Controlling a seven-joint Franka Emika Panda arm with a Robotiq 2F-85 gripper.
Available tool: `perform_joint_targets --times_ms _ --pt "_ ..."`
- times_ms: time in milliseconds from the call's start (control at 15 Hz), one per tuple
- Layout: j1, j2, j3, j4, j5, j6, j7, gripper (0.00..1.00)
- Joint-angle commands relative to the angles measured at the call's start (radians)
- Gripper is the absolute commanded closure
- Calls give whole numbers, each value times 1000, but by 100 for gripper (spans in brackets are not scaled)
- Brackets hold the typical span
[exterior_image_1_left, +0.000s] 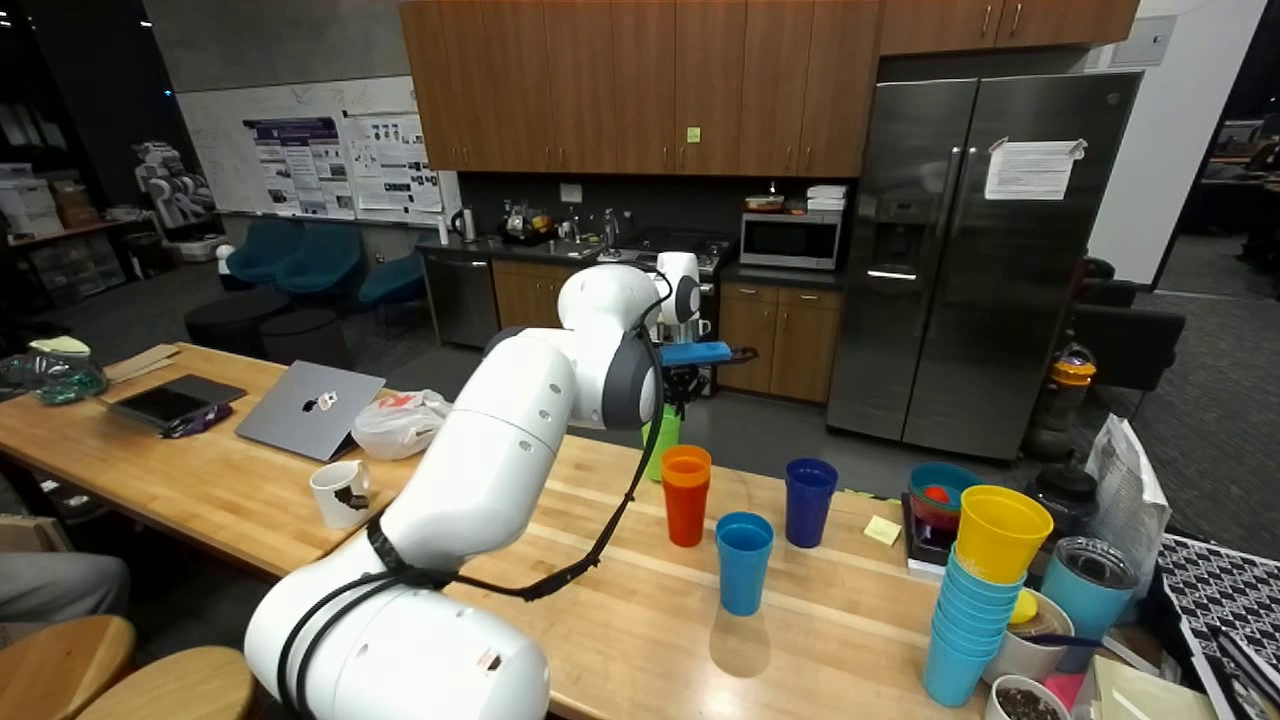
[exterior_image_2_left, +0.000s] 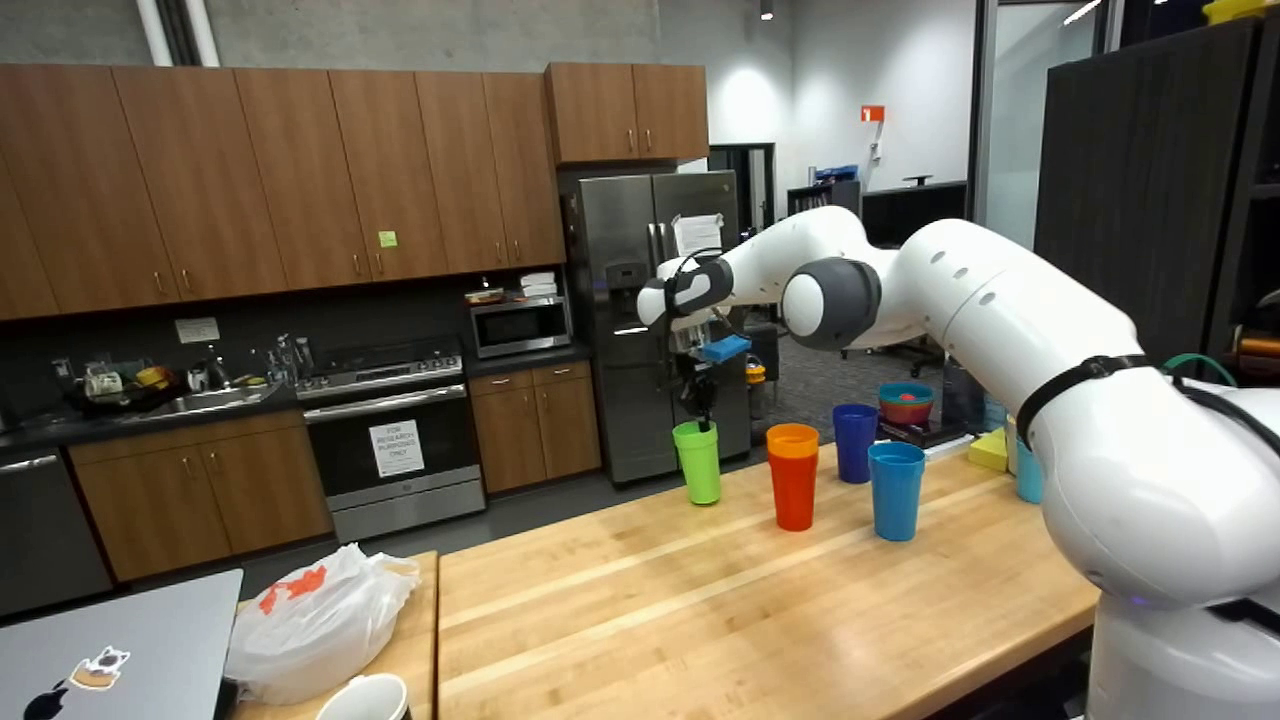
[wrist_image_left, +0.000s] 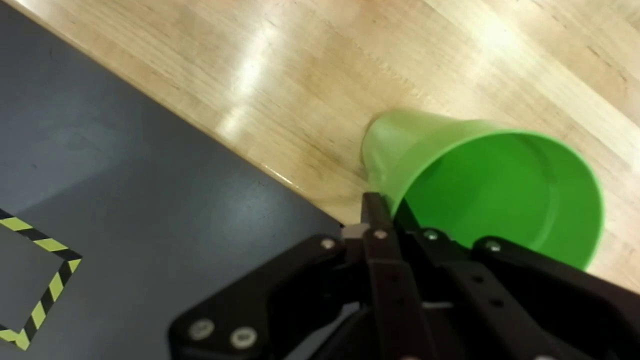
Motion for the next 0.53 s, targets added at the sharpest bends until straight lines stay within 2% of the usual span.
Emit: perform_joint_targets --times_ms 0,467 --pt "12 20 -13 30 -16 26 15 67" --pt "1 -22 -18 7 -12 52 24 19"
